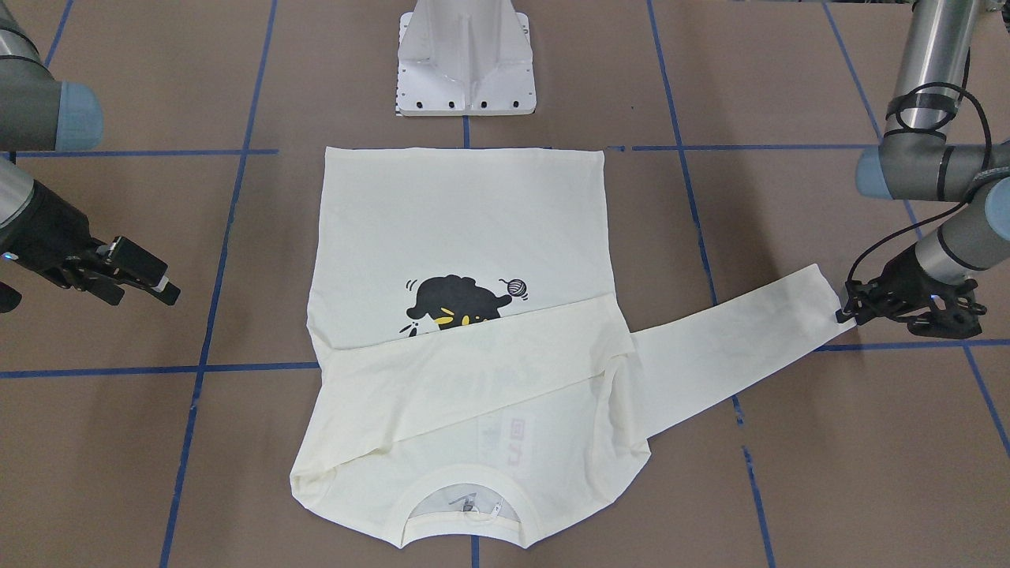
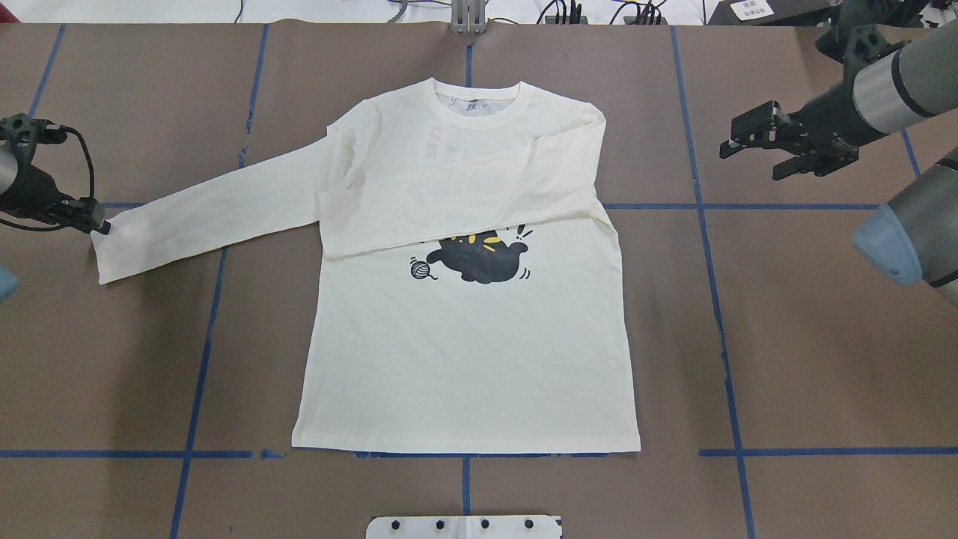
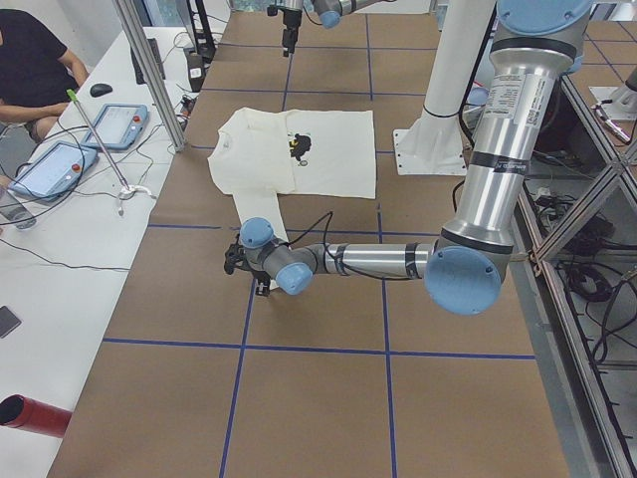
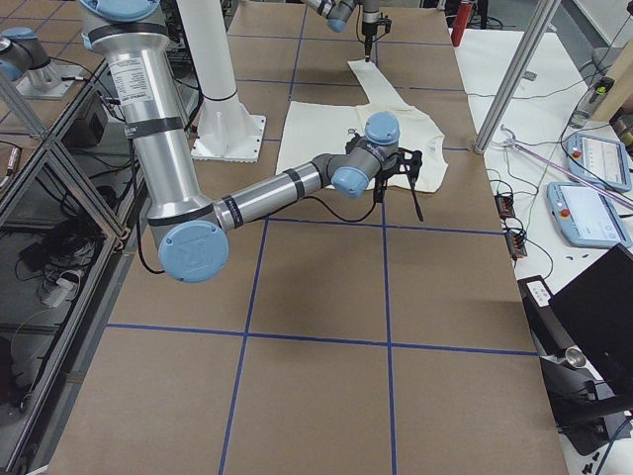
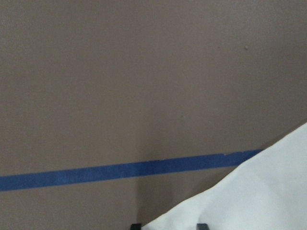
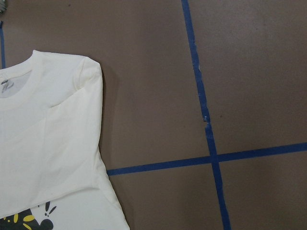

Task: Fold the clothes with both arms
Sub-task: 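Move the left gripper to the cuff of the other sleeve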

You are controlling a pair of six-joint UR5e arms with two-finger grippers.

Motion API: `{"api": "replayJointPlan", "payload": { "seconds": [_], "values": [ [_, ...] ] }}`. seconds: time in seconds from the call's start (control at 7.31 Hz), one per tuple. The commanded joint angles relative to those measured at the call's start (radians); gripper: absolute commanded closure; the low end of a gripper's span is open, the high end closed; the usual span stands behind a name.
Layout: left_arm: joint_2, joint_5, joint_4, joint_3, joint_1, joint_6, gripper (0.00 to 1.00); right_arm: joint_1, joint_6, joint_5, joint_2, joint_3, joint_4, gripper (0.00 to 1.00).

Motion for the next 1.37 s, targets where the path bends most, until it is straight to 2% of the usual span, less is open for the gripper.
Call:
{"api": "replayJointPlan", "payload": {
  "seconds": [0.0,0.14,0.27,0.41,0.55,0.68,0.82,0.96,1.23],
  "values": [
    [0.01,-0.006,0.011,-0.071,-0.003,-0.006,1.0,0.001,0.0,0.002,-0.006,0.003,-0.001,0.01],
    [0.019,-0.066,0.009,-0.105,-0.009,-0.007,1.0,0.0,-0.001,0.002,-0.009,0.003,-0.001,0.01],
    [0.049,-0.151,0.009,-0.186,-0.017,-0.018,1.0,0.001,-0.001,0.003,-0.009,0.001,-0.001,0.01],
    [0.066,-0.165,0.023,-0.28,-0.017,-0.068,1.0,0.007,-0.001,0.003,-0.011,0.003,0.001,0.01],
    [0.035,-0.167,0.054,-0.381,-0.004,-0.231,1.0,0.01,-0.003,0.003,-0.015,0.004,0.001,0.01],
    [-0.086,-0.165,0.054,-0.409,0.021,-0.433,1.0,0.01,-0.003,0.0,-0.02,0.003,0.002,0.01],
    [-0.264,-0.145,0.055,-0.391,0.139,-0.675,1.0,0.01,-0.006,-0.001,-0.025,0.004,0.002,0.01],
    [-0.438,-0.08,0.055,-0.329,0.191,-0.839,1.0,0.01,-0.006,-0.003,-0.028,0.001,0.002,0.01],
    [-0.65,0.038,0.055,-0.18,0.233,-0.908,1.0,0.01,-0.038,-0.003,-0.04,-0.006,0.001,0.01]
  ]
}}
